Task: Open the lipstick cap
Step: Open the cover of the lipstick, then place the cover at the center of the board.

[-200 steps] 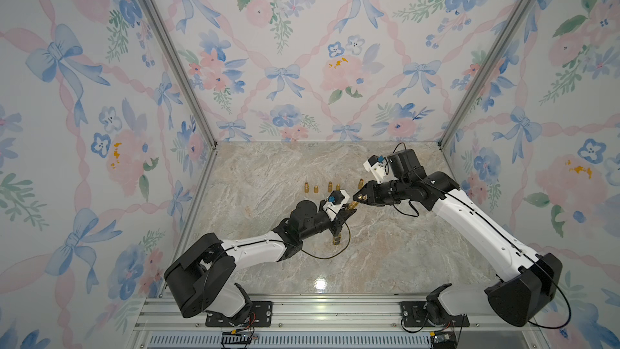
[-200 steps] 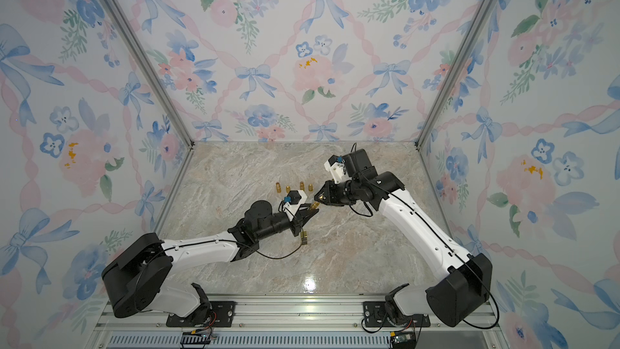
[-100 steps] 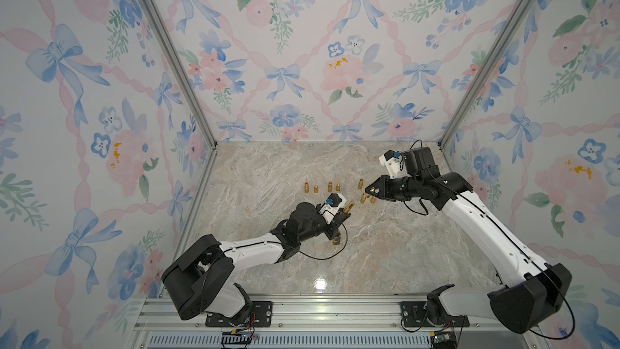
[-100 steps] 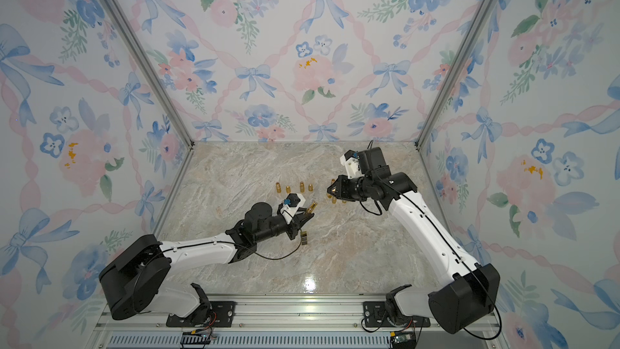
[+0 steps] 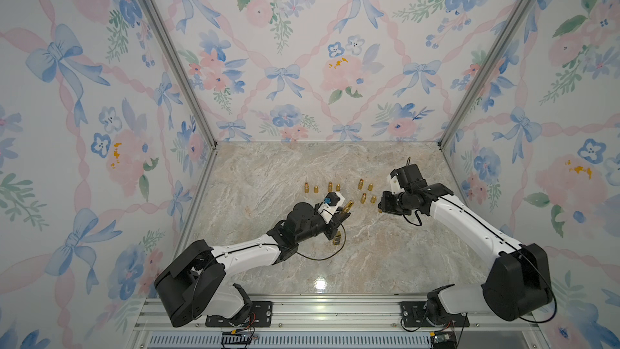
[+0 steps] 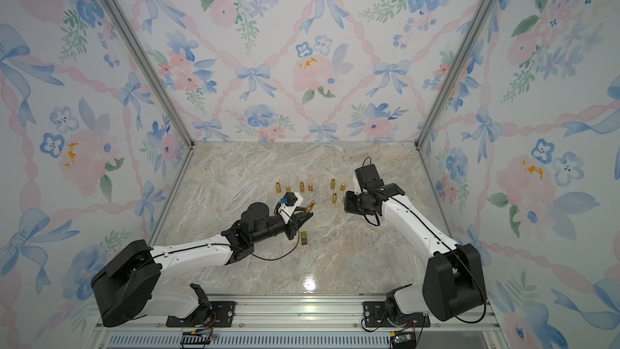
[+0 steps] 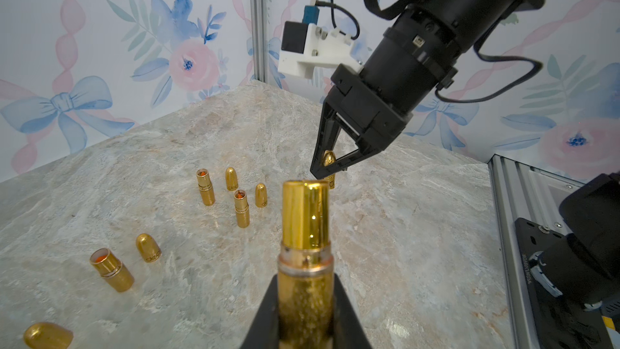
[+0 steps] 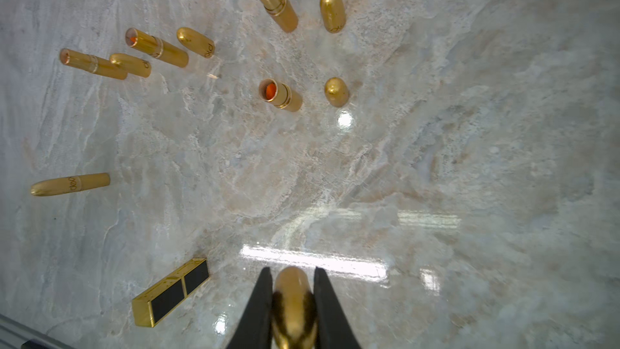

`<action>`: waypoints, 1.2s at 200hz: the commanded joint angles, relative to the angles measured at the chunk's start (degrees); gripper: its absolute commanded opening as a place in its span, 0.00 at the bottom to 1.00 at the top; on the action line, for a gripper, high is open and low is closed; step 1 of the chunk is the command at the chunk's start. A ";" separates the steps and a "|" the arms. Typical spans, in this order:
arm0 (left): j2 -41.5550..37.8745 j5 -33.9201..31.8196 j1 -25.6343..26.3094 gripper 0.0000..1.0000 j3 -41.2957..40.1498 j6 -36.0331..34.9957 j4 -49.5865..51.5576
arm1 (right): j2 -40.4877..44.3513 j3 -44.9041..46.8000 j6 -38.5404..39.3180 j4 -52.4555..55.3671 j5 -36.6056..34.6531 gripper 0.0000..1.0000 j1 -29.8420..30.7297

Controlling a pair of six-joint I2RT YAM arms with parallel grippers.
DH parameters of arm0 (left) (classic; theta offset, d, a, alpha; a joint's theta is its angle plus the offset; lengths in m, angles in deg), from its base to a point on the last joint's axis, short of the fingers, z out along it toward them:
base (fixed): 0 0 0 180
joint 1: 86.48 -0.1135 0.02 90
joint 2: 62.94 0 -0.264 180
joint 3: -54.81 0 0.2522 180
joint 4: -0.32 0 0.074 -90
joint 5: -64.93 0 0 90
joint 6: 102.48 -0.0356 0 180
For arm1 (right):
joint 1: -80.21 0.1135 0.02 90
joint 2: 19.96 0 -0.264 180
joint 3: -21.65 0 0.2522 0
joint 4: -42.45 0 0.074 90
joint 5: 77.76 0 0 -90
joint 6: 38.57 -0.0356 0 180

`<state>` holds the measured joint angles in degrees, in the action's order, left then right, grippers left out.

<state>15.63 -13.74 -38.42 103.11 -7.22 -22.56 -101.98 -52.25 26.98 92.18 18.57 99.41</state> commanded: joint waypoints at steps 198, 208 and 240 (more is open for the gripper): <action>0.19 -4.29 1.87 0.00 0.88 -0.31 -0.32 | -17.42 4.83 -0.47 -16.81 -14.24 0.23 5.67; 0.23 -4.37 1.87 0.00 0.87 -0.32 -0.33 | -17.40 5.01 -0.41 -16.85 -14.23 0.23 5.90; 0.10 -4.72 1.86 0.00 0.70 -0.46 -0.29 | -16.55 4.82 -0.32 -16.74 -14.31 0.27 6.11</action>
<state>15.65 -17.72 -36.85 103.51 -7.09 -22.45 -118.79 -48.38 26.76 74.76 4.89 104.94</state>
